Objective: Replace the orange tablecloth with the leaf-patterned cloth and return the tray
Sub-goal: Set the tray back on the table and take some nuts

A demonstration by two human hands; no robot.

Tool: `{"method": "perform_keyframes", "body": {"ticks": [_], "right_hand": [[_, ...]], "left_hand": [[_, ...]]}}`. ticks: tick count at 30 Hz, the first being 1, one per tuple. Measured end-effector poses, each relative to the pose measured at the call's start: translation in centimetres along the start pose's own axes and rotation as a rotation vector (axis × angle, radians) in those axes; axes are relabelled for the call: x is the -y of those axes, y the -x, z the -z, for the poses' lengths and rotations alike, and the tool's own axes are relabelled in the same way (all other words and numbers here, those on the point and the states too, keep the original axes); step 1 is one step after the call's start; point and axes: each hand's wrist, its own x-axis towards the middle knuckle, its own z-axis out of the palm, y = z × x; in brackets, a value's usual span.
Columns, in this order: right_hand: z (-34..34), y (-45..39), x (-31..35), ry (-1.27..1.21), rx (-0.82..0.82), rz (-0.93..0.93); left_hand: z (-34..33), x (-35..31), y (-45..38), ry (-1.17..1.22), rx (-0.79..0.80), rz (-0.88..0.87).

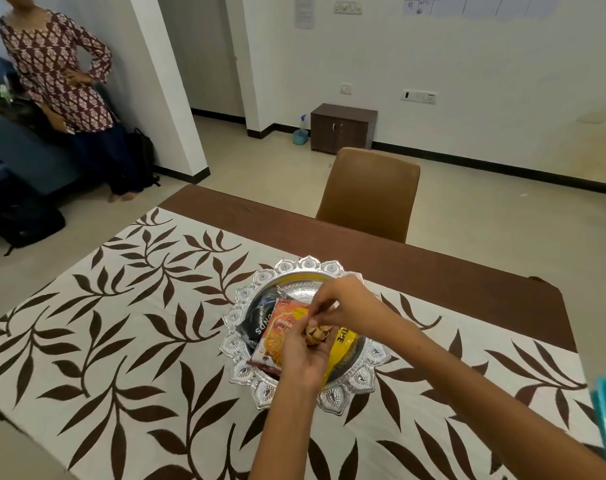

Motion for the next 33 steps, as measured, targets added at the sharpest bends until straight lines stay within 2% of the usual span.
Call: {"method": "perform_keyframes", "body": {"ticks": [3, 5, 7, 8, 9, 11, 13, 16, 21, 24, 27, 33], "right_hand": [[-0.4, 0.0, -0.2, 0.011, -0.069, 0.008], [-0.2, 0.4, -0.6, -0.062, -0.181, 0.006], [0.2, 1.1, -1.9, -0.1, -0.287, -0.037], [0.3, 1.5, -2.6, -0.06, -0.279, -0.07], [0.3, 1.9, -3.4, 0.016, -0.205, -0.11], [-0.3, 2.4, -4.4, 0.234, 0.051, -0.172], [-1.5, 2.6, -4.7, 0.482, 0.225, -0.147], [-2.8, 2.4, -4.9, 0.625, 0.306, -0.023], [-2.7, 2.2, -4.6, 0.642, 0.352, 0.085], [-2.6, 2.2, -4.6, 0.681, 0.328, 0.125], [-2.3, 1.7, -5.0, 0.665, 0.199, 0.1], [-3.7, 0.4, -5.7, 0.637, -0.025, -0.09]], "left_hand": [[-0.3, 0.0, -0.1, 0.034, 0.027, 0.01], [-0.1, -0.4, -0.1, 0.062, 0.05, 0.005], [0.5, -0.9, -0.1, 0.075, 0.081, 0.004], [0.8, -1.3, -0.1, 0.075, 0.092, 0.001], [1.2, -1.6, 0.0, 0.079, 0.095, -0.007], [1.9, -2.2, 0.0, 0.092, 0.096, -0.023], [2.1, -2.5, 0.1, 0.094, 0.096, -0.031], [2.2, -2.6, 0.4, 0.087, 0.093, -0.031], [2.5, -2.8, 0.6, 0.095, 0.088, -0.043], [2.6, -2.9, 0.7, 0.085, 0.098, -0.046], [2.6, -3.0, 0.8, 0.043, 0.105, -0.05], [2.5, -2.8, 0.8, 0.057, 0.109, -0.01]]}}
